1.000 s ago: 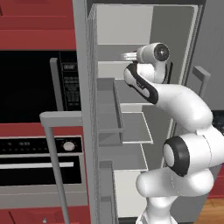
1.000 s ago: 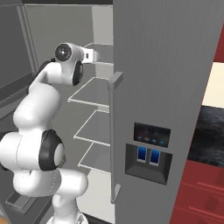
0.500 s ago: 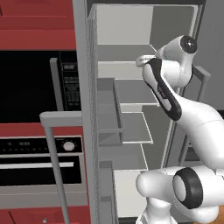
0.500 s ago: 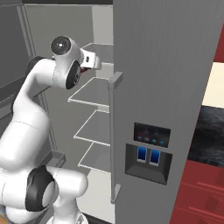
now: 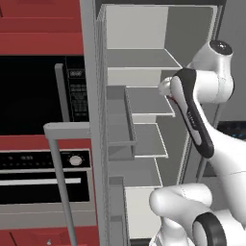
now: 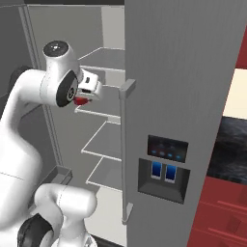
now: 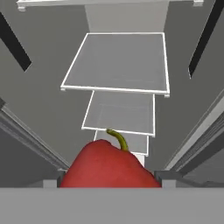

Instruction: Place one bell pepper and one fish in each tupperware on the nearby counter, to pack two identical lunches.

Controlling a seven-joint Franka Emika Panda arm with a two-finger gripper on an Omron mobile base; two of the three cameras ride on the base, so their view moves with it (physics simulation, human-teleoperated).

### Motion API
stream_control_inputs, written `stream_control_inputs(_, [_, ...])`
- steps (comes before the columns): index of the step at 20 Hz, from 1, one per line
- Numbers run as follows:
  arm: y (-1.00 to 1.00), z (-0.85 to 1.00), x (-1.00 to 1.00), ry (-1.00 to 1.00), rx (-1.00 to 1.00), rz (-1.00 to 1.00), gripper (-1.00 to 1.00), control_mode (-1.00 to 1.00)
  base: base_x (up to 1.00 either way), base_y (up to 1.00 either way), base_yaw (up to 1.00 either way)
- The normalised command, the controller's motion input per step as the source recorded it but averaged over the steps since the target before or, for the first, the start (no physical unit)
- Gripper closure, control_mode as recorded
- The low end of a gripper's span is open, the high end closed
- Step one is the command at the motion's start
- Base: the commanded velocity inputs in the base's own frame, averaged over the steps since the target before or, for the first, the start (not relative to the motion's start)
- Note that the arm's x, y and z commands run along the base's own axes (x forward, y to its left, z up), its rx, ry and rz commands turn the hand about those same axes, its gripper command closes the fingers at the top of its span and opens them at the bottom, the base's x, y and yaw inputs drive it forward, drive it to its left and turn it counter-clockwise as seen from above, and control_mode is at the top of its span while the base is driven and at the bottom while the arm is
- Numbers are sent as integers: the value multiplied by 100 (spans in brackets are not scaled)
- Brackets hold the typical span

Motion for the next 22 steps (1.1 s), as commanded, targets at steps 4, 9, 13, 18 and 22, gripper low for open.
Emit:
stream_control_inputs(4, [-1, -96, -100, 20, -1, 0, 100, -100, 0, 0, 0])
stream_control_inputs(9, [-10, -17, -40, 10, 0, 0, 100, 100, -60, -38, 0])
stream_control_inputs(13, [0, 0, 0, 0, 0, 0, 100, 100, -100, -97, -5])
stream_control_inputs(18, [0, 0, 0, 0, 0, 0, 100, 100, -68, -100, -12])
stream_control_inputs(22, [0, 0, 0, 0, 0, 0, 100, 100, -24, -100, -17])
